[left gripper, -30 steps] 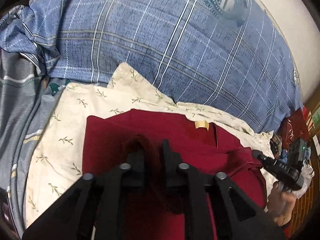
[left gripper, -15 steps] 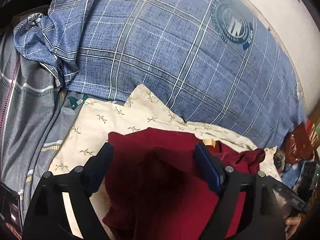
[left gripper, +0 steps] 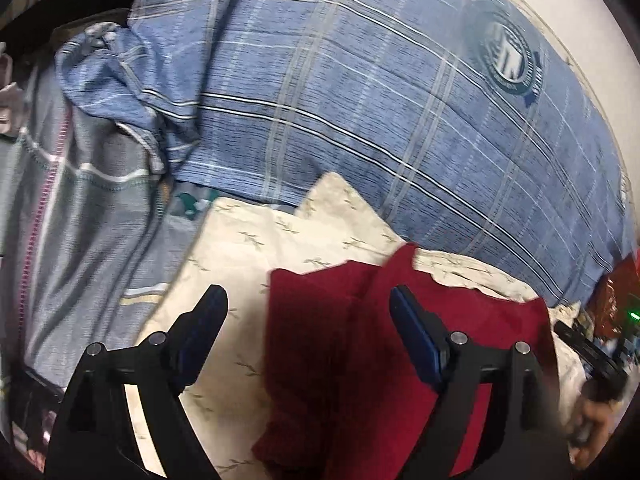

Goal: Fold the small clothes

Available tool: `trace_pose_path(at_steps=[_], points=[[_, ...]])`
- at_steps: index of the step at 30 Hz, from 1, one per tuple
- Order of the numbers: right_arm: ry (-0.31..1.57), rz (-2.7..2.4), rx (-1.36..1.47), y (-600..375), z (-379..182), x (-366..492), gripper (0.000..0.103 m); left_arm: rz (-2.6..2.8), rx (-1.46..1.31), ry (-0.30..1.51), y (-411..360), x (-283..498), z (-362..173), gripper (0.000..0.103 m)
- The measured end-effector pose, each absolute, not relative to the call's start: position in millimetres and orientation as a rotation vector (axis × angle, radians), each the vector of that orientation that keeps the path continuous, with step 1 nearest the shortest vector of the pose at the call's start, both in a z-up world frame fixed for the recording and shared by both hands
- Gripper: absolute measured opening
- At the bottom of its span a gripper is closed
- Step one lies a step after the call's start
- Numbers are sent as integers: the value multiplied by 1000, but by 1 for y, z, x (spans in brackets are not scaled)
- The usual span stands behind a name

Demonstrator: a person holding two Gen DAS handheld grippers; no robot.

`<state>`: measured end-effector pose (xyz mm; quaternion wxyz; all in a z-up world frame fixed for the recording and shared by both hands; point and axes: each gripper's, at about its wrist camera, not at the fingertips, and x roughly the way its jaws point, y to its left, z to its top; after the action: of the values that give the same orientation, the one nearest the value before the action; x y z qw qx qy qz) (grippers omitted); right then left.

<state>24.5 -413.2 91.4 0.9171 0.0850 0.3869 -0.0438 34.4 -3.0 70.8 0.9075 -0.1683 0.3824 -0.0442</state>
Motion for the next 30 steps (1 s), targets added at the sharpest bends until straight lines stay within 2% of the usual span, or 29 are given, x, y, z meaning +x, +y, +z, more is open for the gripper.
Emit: trace_pose_path(at_steps=[5,9,15,18,24,30], points=[[806,135,64,-334,98,31,49,-69,-374,806,7,33,66,83],[844,280,134,-292,88,61,50,-56,-359,815,8,32,65,83],[912,422,32,-192,56,105,48,-37,-385,822,18,33,63,83],[1013,391,28,-163,25,135,46,-20,-397,819,23,35,62,83],[985,421,92,-179,29,128,47,-69,-395,829,13,33,62,83],[872,232,101,-280,66,79,48,-154,-345,858,-10,23,61,83]])
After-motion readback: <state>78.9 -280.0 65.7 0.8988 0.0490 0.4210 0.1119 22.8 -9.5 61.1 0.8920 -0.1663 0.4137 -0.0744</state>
